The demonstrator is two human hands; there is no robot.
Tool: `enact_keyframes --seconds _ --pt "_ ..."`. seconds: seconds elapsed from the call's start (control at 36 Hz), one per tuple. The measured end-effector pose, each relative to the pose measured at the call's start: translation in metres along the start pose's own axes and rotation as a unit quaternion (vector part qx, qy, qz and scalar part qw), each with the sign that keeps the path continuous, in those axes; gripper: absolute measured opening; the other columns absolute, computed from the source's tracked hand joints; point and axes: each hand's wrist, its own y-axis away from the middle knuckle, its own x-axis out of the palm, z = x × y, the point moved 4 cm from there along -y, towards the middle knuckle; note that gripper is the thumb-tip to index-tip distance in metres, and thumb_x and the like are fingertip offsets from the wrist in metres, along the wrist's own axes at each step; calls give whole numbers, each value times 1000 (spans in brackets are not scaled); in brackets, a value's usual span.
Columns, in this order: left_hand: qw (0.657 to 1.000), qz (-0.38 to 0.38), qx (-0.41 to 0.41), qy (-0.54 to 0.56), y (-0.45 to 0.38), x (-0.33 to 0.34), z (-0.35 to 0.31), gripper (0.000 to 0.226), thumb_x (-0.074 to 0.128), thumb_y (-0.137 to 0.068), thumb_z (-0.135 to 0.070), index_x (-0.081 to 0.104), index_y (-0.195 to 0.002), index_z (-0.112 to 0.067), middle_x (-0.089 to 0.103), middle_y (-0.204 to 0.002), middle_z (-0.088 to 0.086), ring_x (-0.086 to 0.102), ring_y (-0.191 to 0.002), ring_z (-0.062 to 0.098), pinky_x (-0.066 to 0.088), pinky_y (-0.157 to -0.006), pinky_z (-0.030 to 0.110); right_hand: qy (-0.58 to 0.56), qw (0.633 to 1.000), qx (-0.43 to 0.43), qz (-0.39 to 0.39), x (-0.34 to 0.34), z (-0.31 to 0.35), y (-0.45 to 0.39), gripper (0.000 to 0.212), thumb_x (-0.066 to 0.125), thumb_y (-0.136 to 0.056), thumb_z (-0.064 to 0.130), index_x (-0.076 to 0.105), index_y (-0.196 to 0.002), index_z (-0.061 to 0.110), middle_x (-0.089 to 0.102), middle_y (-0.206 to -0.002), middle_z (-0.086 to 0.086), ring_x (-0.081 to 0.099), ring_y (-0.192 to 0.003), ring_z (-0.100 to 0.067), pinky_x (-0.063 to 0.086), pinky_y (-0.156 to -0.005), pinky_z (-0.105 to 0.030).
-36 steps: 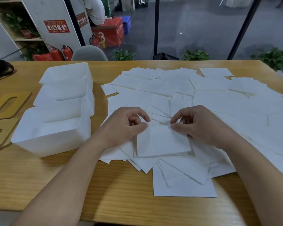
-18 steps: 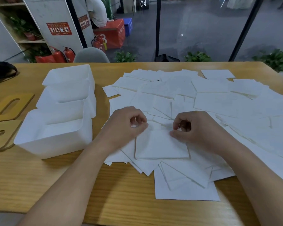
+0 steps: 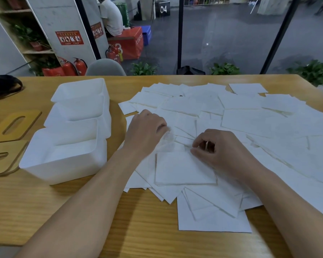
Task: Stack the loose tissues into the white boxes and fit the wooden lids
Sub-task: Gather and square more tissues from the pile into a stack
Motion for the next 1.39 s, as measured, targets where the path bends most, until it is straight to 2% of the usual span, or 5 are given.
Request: enact_keyframes --seconds 0.36,0.75,0.97,1.22,1.39 --pt "997 15 9 73 6 3 -1 23 70 -101 -52 74 -108 -30 72 -107 -20 53 -112 8 46 -90 29 -1 1000 3 3 2 -2 -1 9 79 -95 36 75 -88 39 69 -89 17 64 -81 -10 56 -71 -35" --pt "999 23 12 26 1 8 -4 23 55 -113 -19 72 -97 -19 73 -99 -10 53 -101 15 50 -84 40 4 1000 8 0 1 1 1 7 78 -96 36 76 -89 38 69 -90 17 65 -83 -9 57 -73 -35" --pt "995 -28 41 88 22 -16 -39 14 44 -117 -34 55 -109 -31 62 -70 -7 67 -61 13 55 -61 46 -137 988 48 -58 -7 -2 -4 25 75 -99 51 70 -122 42 78 -97 14 72 -71 -13 52 -63 -18" --pt "964 76 107 233 43 -18 -55 22 56 -116 -29 70 -134 -26 72 -135 -21 68 -124 1 56 -100 33 -438 874 197 -82 -12 -11 -6 78 59 -94 80 59 -133 13 79 -109 -22 79 -84 -37 58 -70 -46" --pt "964 67 115 230 45 -19 -45 9 70 -106 -21 76 -111 -25 67 -145 -22 60 -137 -3 49 -113 25 -495 824 244 -127 -19 -14 -6 57 72 -88 75 81 -114 26 83 -103 -2 78 -74 -27 60 -56 -32"
